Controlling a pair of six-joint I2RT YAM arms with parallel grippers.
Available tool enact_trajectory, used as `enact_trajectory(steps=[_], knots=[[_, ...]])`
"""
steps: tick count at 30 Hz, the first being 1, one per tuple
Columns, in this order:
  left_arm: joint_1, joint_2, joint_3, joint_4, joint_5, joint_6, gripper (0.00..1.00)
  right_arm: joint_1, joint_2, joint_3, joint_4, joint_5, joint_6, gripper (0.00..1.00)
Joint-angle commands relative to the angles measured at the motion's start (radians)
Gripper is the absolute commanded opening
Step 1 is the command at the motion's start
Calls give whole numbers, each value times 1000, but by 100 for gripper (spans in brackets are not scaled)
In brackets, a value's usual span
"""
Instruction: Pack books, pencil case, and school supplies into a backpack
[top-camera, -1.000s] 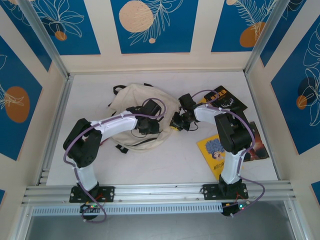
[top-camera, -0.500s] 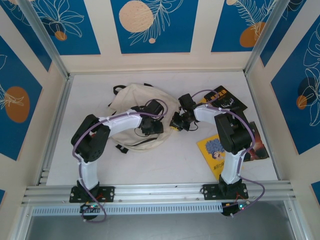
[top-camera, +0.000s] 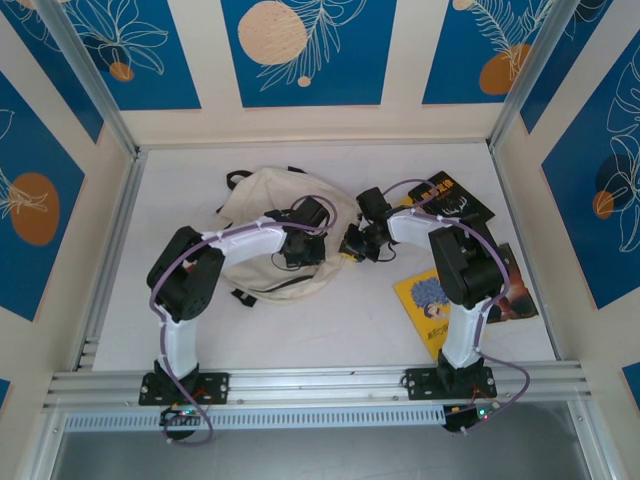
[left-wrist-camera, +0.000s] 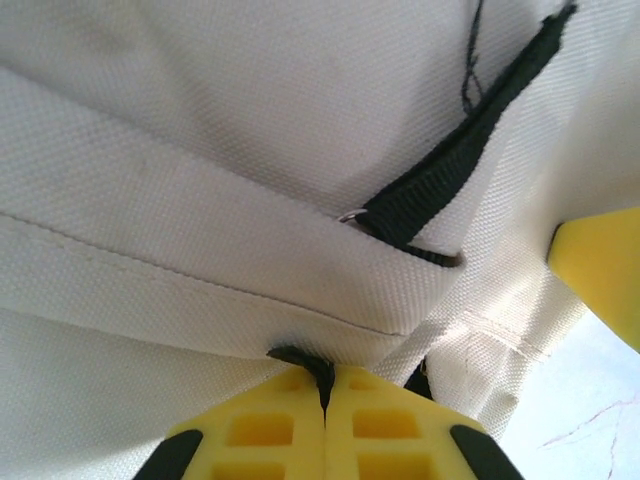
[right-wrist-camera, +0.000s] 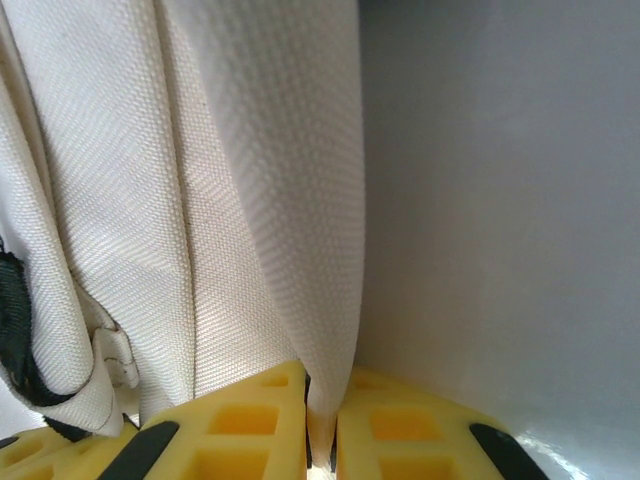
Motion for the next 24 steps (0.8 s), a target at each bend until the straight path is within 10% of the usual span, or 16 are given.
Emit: enact_trajectory(steps=[1,24], knots=[[9,-72,-32,-10,-56,5,1,6,20,-13,-44,51,7,14],[8,-305,-131,-259,-249,90,0,12,31,6,-87,302,74,0]])
